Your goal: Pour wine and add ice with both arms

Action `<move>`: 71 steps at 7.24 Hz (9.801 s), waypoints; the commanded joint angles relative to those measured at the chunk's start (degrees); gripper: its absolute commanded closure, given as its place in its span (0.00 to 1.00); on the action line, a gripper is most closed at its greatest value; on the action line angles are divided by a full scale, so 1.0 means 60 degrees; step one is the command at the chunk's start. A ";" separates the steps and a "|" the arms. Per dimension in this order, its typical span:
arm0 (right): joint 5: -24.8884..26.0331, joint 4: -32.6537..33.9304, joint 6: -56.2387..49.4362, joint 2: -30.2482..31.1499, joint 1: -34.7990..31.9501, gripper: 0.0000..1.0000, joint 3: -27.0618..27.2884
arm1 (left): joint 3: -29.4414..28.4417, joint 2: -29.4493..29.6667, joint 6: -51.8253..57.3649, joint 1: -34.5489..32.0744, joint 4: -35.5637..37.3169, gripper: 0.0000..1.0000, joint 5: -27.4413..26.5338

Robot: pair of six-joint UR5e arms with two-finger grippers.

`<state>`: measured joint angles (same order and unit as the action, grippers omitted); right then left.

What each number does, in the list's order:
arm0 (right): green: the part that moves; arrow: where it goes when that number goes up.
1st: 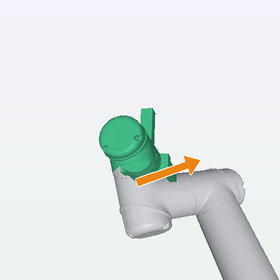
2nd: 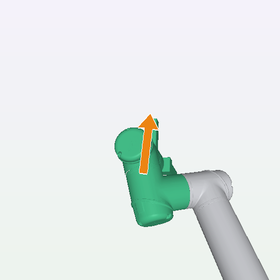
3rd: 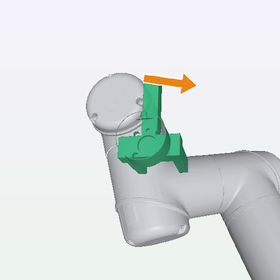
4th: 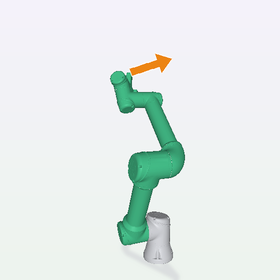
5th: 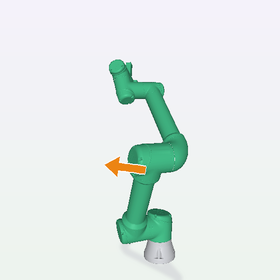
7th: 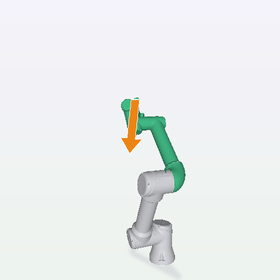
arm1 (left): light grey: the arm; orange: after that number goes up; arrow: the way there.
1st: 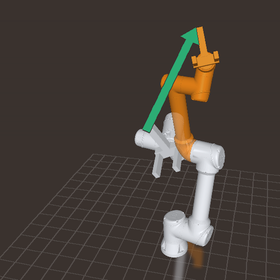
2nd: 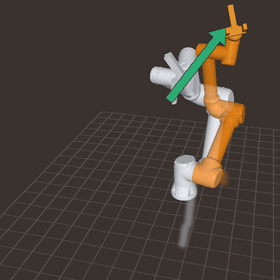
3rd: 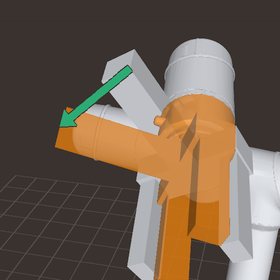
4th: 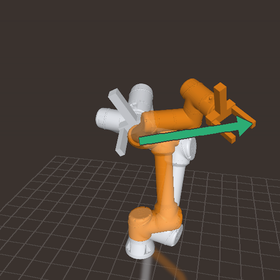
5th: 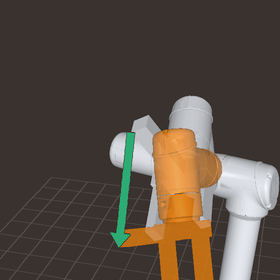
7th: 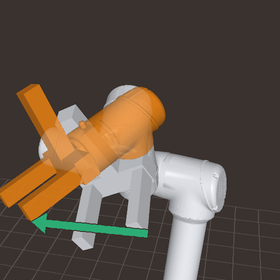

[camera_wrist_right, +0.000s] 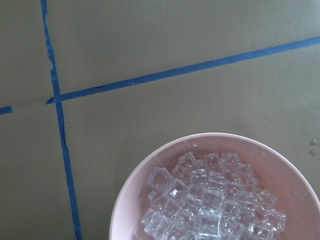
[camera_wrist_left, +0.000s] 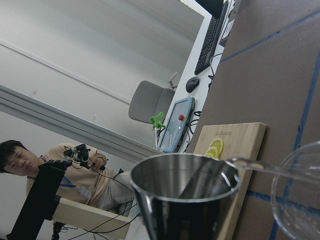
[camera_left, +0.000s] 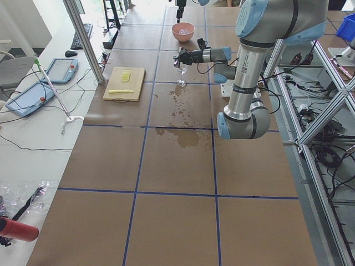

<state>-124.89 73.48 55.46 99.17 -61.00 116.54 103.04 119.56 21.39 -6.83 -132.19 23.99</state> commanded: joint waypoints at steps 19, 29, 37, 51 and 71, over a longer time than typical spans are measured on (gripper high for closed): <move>-0.0014 0.0000 0.0000 -0.0034 0.0000 0.00 -0.0059 | -0.0342 -0.0077 -0.0614 0.0069 -0.2868 1.00 -0.0600; -0.0014 0.0000 0.0000 -0.0048 0.0015 0.00 -0.0073 | -0.0239 -0.0953 -0.4824 -0.0092 -0.4942 1.00 0.0085; -0.0014 0.0000 -0.0015 -0.0048 0.0044 0.00 -0.0088 | 0.0156 -0.2955 -0.4956 -0.0165 -0.7550 1.00 0.0498; 0.1245 -0.2402 0.1406 0.0332 0.1420 0.01 -0.1597 | 0.0537 -0.4443 -0.4941 -0.0722 -0.8100 1.00 0.0879; 0.1069 -0.0893 0.1362 0.0611 0.1421 1.00 0.0161 | 0.0289 -0.4794 -0.7997 -0.0722 -0.8042 1.00 0.0850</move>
<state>-118.48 68.08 63.63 102.87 -52.48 117.48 105.09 91.17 -23.23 -11.16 -180.56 29.13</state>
